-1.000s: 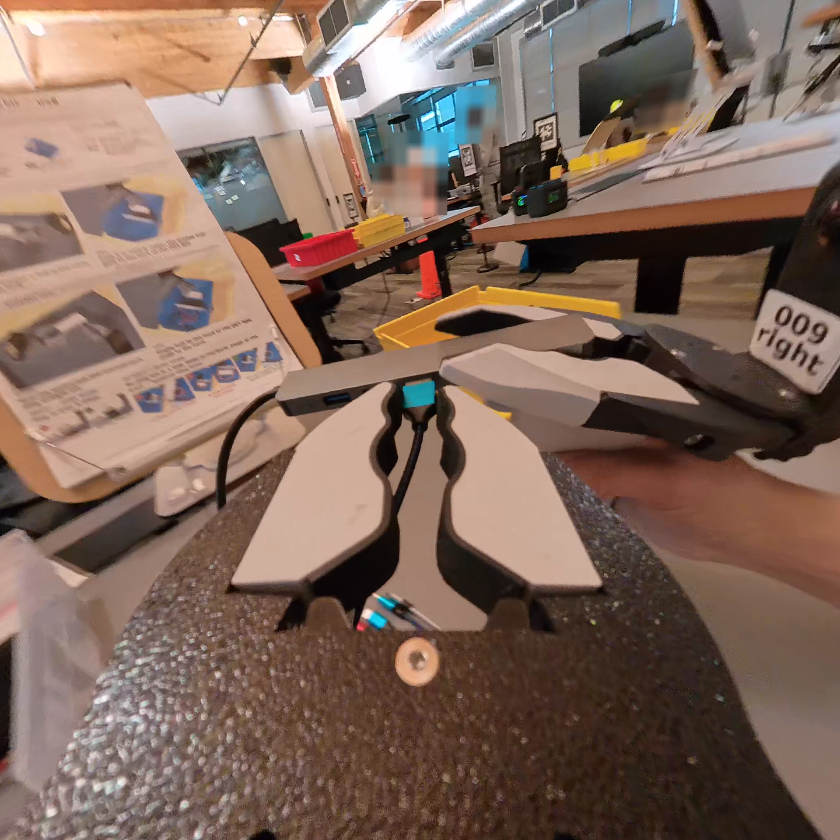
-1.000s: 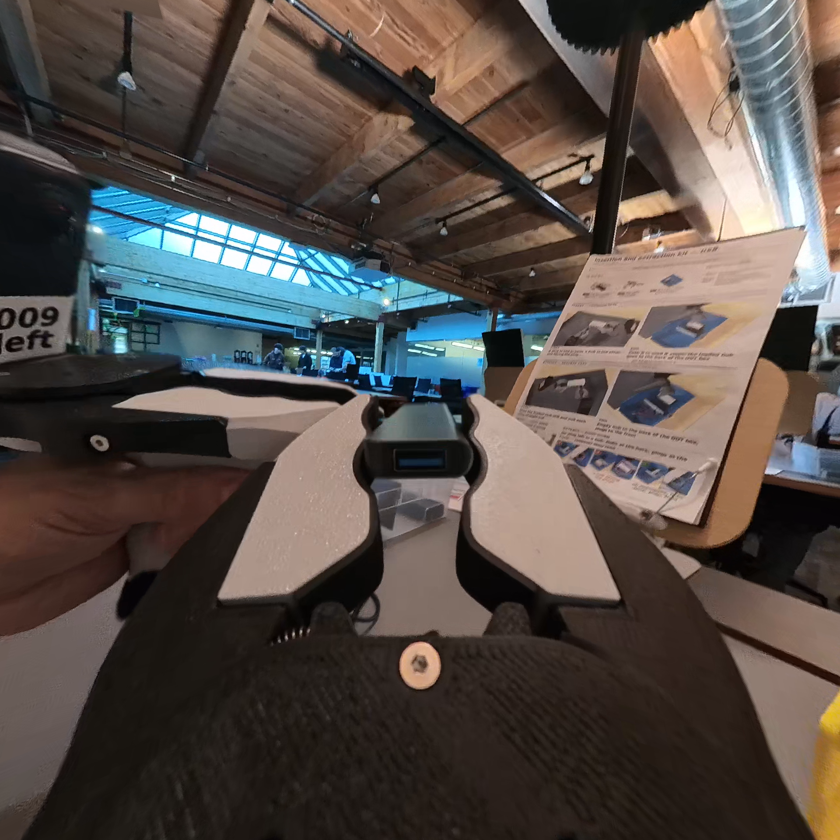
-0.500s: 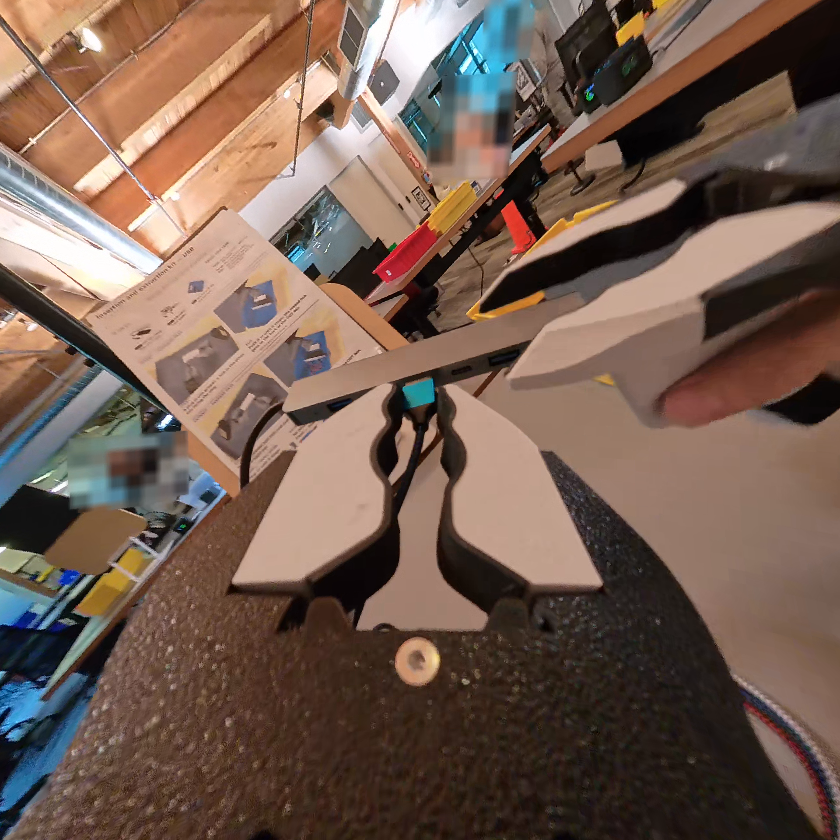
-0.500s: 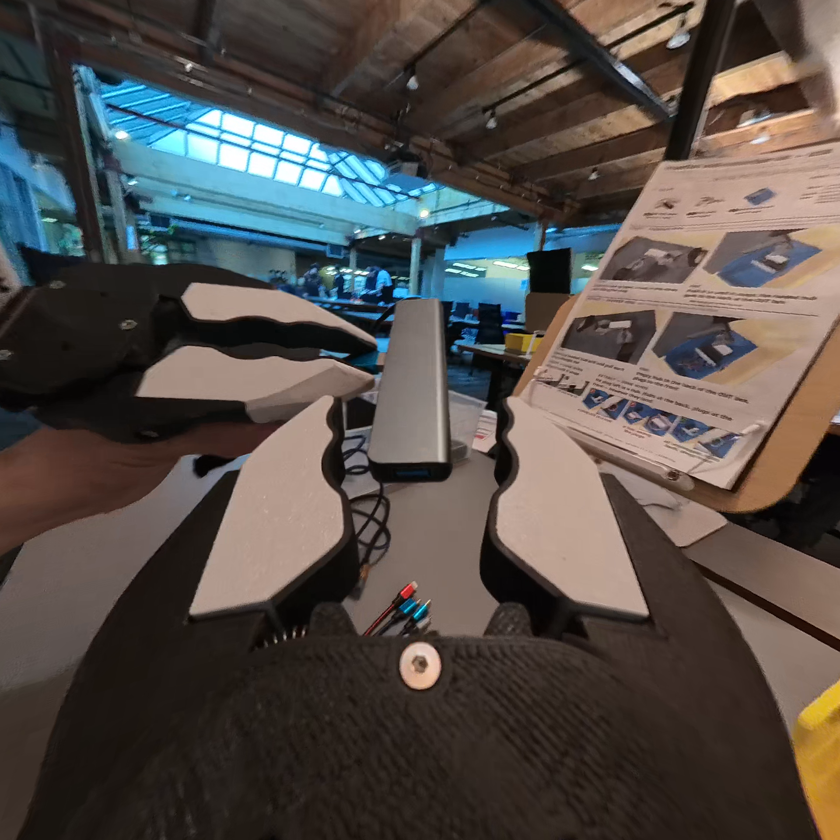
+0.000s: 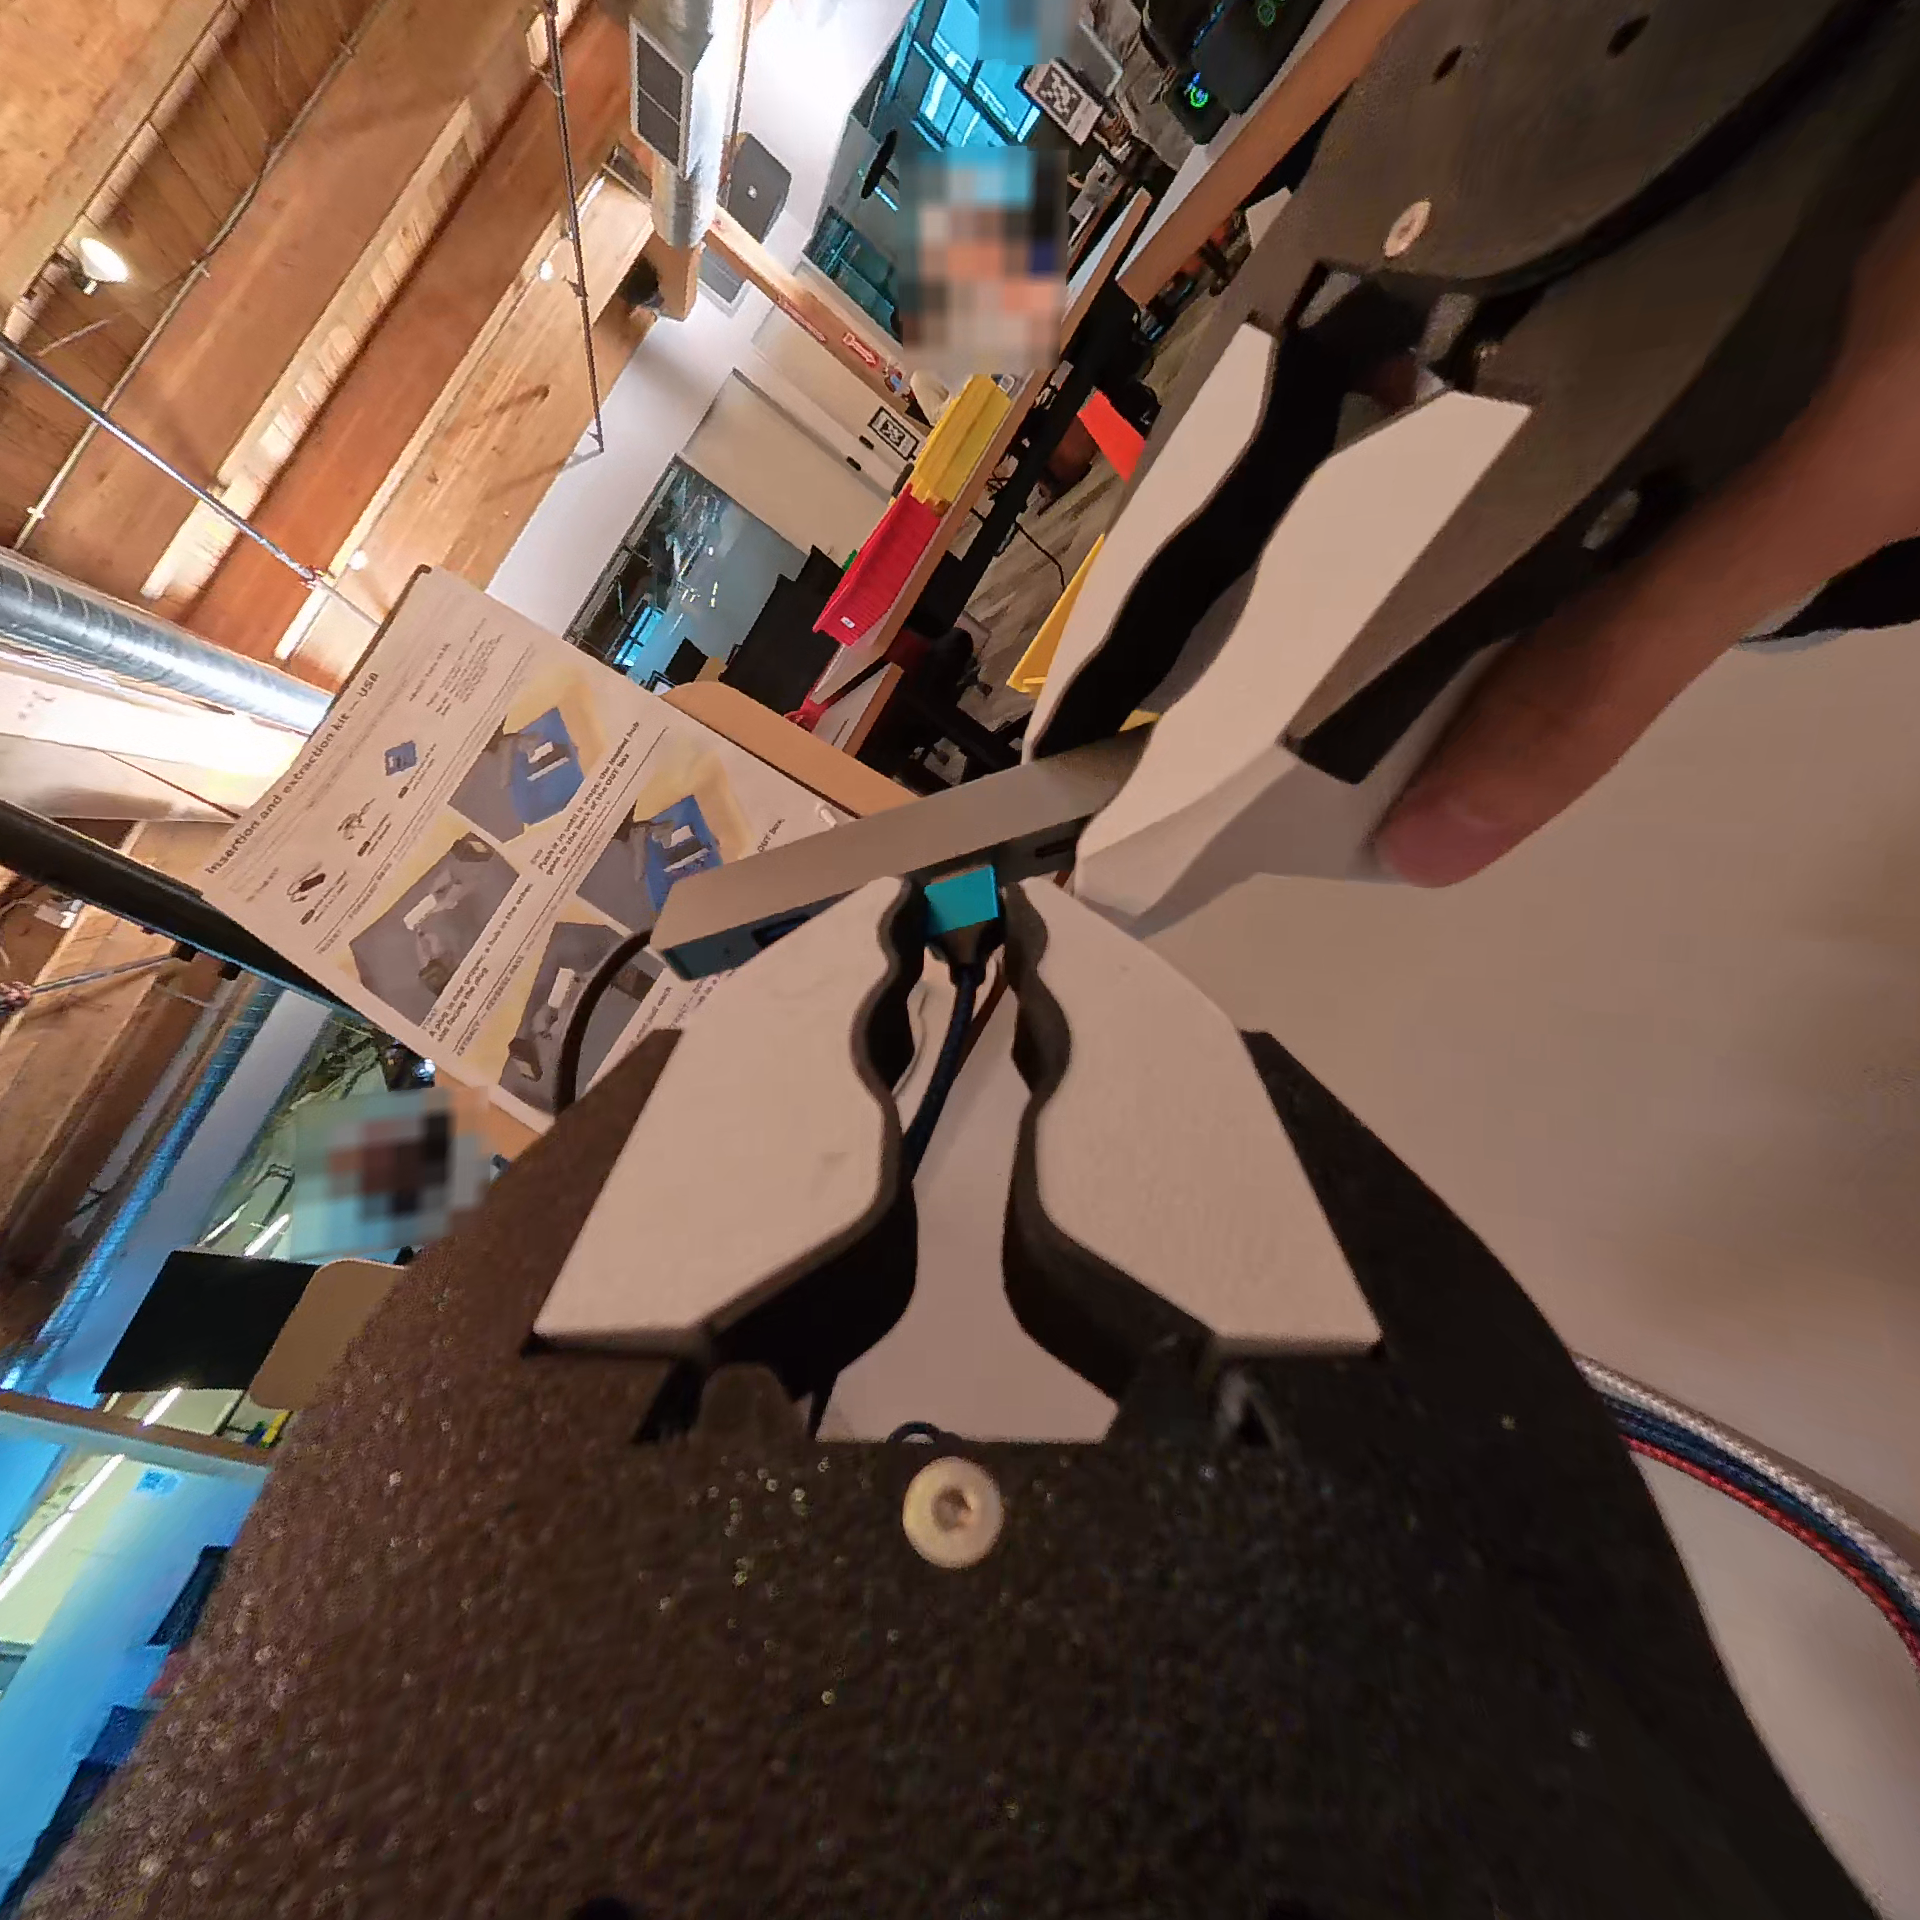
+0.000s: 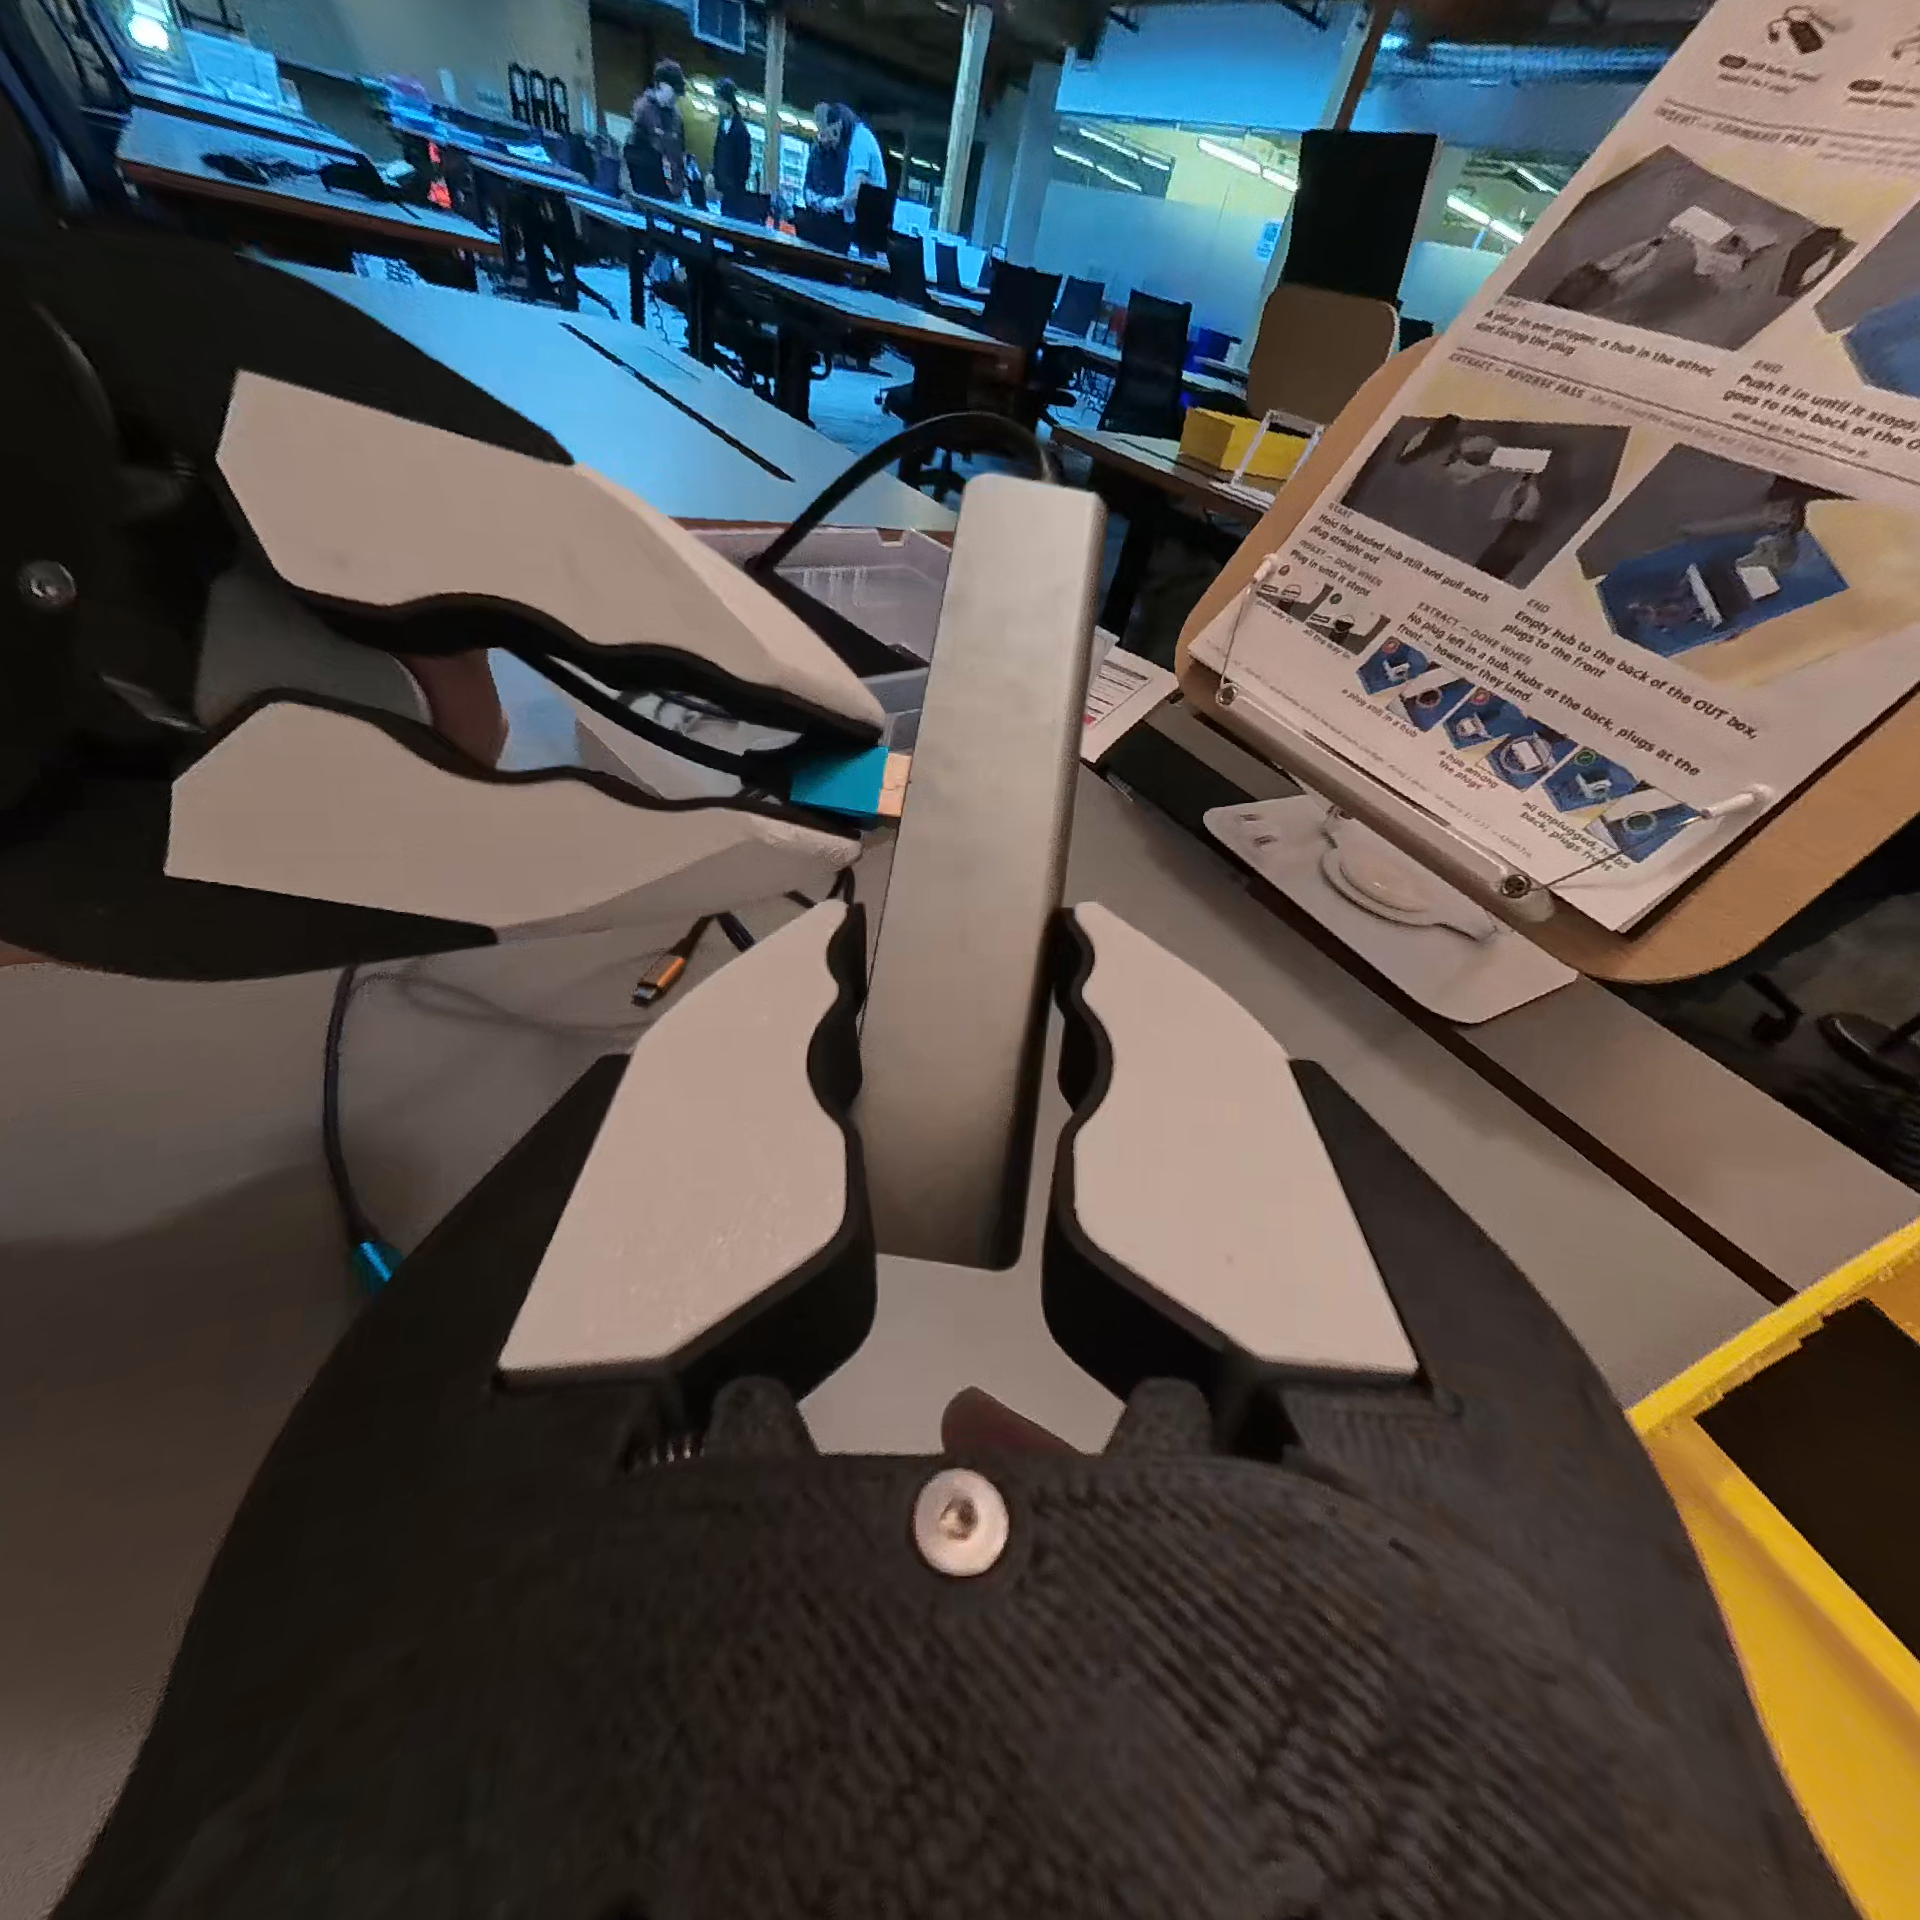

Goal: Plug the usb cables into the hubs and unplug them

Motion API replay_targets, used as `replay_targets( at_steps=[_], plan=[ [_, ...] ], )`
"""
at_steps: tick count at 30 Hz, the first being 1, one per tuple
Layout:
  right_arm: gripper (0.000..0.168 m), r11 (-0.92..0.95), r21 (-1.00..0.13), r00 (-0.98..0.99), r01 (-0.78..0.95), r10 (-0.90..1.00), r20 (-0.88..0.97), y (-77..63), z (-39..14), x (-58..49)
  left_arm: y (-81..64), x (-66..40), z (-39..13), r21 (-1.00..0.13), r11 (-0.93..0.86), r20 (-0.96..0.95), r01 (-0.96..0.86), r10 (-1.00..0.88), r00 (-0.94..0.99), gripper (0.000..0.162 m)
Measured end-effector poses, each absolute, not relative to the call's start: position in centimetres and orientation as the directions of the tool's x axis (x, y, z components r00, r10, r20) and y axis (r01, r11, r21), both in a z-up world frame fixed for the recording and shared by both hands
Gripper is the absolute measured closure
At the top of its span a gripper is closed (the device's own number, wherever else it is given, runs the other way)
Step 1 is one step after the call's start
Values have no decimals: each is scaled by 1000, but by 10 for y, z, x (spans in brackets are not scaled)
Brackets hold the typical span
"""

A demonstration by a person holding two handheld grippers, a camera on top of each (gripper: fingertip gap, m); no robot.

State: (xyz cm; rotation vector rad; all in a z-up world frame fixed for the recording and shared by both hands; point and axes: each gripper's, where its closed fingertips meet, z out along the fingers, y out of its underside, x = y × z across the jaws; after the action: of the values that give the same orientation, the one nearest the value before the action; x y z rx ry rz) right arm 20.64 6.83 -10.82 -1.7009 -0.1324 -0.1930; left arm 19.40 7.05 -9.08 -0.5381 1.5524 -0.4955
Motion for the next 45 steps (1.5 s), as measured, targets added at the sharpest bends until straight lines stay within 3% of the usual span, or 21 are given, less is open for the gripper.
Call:
replay_targets(
  at_steps=[12, 26, 30, 45],
  plan=[
    [134, -138, -967, 975, 216, -24, 222, 69, -110, 207, 68, 194, -96, -601, 799, -798, -27, -601, -48, 148],
    [135, -93, -980, 974, 174, -128, 186, 70, -106, 220, 76, 195, -100, -853, 515, -513, -81, -857, -45, 143],
    [135, -95, -977, 970, 190, -133, 201, 71, -105, 217, 74, 193, -100, -864, 501, -499, -43, -865, -42, 150],
    [136, -115, -982, 981, 148, -111, 160, 76, -112, 215, 76, 192, -104, -876, 482, -482, 3, -876, -35, 149]
  ],
)
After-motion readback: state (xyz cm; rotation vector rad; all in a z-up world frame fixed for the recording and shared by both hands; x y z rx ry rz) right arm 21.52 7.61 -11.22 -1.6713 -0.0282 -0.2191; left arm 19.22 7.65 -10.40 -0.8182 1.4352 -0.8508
